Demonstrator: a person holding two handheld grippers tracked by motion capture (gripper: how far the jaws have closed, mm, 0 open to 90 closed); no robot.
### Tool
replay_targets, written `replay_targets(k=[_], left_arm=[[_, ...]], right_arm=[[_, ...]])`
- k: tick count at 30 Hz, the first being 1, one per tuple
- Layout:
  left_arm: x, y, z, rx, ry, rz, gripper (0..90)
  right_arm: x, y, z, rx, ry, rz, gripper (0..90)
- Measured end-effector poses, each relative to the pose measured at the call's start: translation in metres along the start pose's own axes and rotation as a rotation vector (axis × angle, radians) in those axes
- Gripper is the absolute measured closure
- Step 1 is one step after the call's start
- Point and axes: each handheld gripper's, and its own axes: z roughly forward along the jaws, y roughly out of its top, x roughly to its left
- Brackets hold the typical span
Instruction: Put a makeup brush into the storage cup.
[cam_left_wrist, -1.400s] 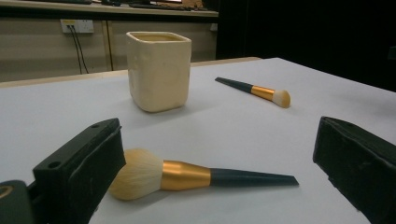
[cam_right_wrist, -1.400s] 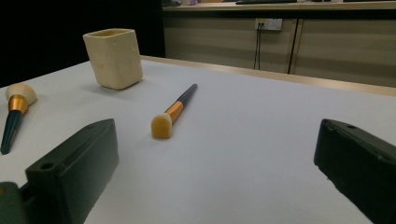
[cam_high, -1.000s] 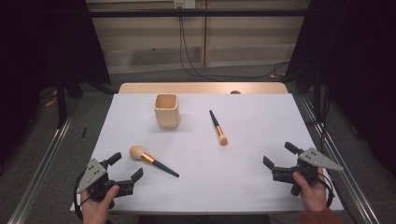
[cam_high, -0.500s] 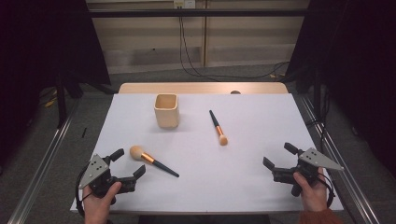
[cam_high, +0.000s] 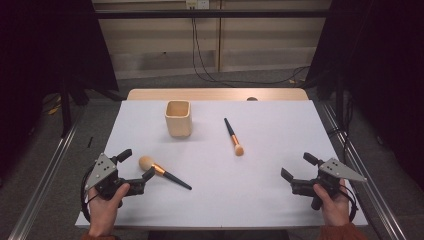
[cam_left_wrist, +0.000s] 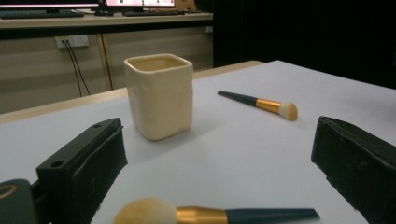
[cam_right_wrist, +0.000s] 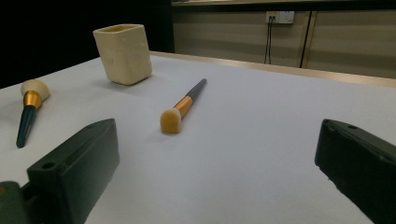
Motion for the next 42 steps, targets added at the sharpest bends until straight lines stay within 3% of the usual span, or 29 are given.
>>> replay_targets(k=[8,11,13,16,21,25,26,28,30,35,42], left_arm=[[0.010,0.009,0.014,-0.011,0.007,-0.004,2.8],[0.017,0.011,0.022,-0.020,-0.005,-0.041,2.9],[0.020,0.012,0.026,-0.008,-0.003,-0.022,2.9],[0.021,0.014,0.033,-0.013,-0.017,-0.041,2.9],[0.024,0.019,0.041,0.008,-0.022,-0.032,2.9],[0.025,0.025,0.045,0.040,-0.040,-0.019,2.9],[0.025,0.025,0.046,0.055,-0.058,-0.019,2.9],[0.026,0.026,0.049,0.091,-0.053,0.000,2.9],[0.028,0.026,0.051,0.125,-0.071,-0.019,2.8],[0.030,0.027,0.054,0.187,-0.088,0.006,2.7],[0.030,0.034,0.057,0.285,-0.131,0.085,2.7]], right_arm=[[0.000,-0.001,0.001,0.004,-0.003,-0.009,0.0],[0.001,-0.001,0.001,0.008,-0.004,-0.004,0.0],[0.001,-0.001,0.001,0.007,-0.003,-0.009,0.0],[0.002,-0.001,0.001,0.012,-0.006,-0.010,0.0],[0.003,-0.001,0.000,0.009,-0.006,-0.015,0.0],[0.003,-0.001,0.000,0.011,-0.003,-0.012,0.0],[0.003,-0.001,0.000,0.011,-0.003,-0.012,0.0],[0.003,-0.001,0.000,0.014,0.000,-0.012,0.0],[0.003,-0.001,0.000,0.016,0.001,-0.012,0.0],[0.004,-0.001,0.000,0.019,0.004,-0.019,0.0],[0.005,-0.001,0.001,0.021,0.005,-0.022,0.0]])
